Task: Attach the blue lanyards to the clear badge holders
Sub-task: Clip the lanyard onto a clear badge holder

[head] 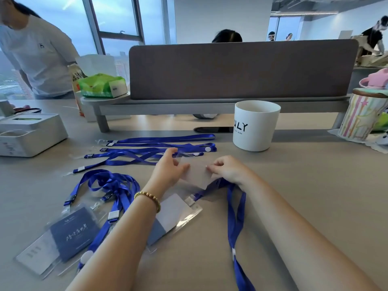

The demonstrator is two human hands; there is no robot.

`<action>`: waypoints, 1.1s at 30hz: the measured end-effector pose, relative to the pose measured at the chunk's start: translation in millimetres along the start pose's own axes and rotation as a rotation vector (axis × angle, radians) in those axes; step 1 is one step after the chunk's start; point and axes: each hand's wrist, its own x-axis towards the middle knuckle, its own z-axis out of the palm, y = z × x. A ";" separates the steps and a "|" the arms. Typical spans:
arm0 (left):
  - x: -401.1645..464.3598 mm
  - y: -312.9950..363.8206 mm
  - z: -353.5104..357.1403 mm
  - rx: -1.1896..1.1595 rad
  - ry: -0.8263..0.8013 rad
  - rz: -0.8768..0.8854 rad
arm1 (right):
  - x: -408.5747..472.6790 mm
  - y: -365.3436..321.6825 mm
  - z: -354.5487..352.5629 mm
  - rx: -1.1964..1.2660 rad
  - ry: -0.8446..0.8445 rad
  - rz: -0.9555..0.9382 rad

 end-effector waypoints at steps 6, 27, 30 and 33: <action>-1.3 -15.8 -55.9 -0.021 -0.017 -0.174 | 20.9 -12.7 13.2 0.125 0.178 -0.090; 8.6 -16.6 -9.3 0.639 0.047 0.264 | 1.9 -23.1 19.6 0.148 0.177 -0.445; 13.3 -16.7 -3.1 0.406 0.176 0.321 | -8.1 -13.1 -3.0 0.353 0.307 -0.410; 12.1 -21.6 -14.5 0.273 0.305 0.277 | -10.8 12.9 -24.1 0.505 0.489 -0.228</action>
